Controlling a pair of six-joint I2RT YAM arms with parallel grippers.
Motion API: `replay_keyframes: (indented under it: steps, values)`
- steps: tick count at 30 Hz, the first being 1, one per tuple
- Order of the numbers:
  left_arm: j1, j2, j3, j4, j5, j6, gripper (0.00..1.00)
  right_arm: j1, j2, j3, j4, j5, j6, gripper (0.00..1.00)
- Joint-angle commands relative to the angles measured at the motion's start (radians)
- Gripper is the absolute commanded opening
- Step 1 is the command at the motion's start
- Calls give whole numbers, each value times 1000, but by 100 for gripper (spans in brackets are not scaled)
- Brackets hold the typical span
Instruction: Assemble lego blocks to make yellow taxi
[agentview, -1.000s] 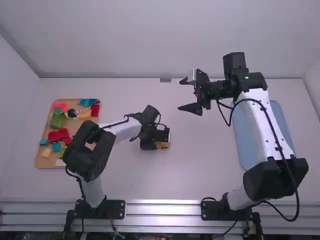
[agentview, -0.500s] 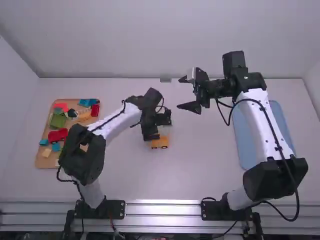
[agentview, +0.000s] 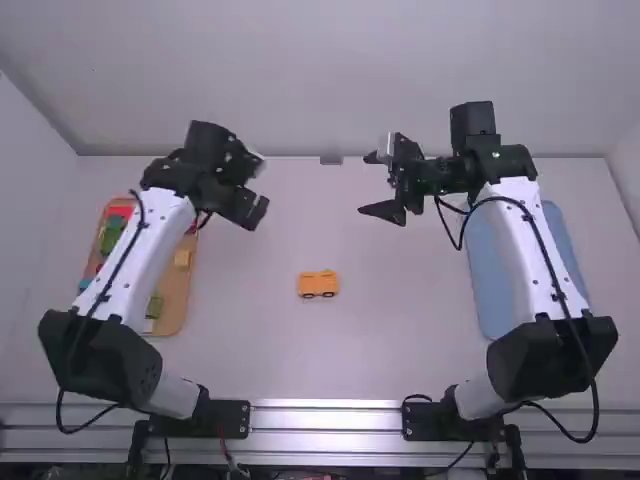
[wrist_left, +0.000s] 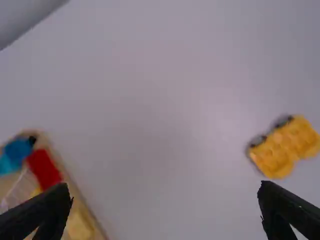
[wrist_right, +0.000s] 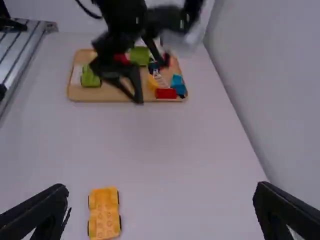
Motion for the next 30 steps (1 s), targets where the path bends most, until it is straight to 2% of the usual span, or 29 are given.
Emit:
replay_keyframes:
  steps: [1,3,9,13,19,25,30]
  values:
    - [70,-64,8,-12,-98,-339,99,-3,-7,27,10,-4,7,99]
    - [134,-72,9,-56,-216,-557,99,-3,-7,27,17,-4,3,99]
    - [265,-72,11,-91,-237,-560,99,14,-7,27,47,9,30,99]
    - [370,-72,11,-92,-279,-699,99,27,-7,27,84,49,89,99]
    - [526,-71,11,-193,-285,-791,99,55,-7,27,98,82,100,99]
    - [626,-71,11,-206,-255,-778,99,53,-7,27,118,80,113,99]
    - [634,-56,11,-133,-42,-513,99,43,-7,27,138,76,122,99]
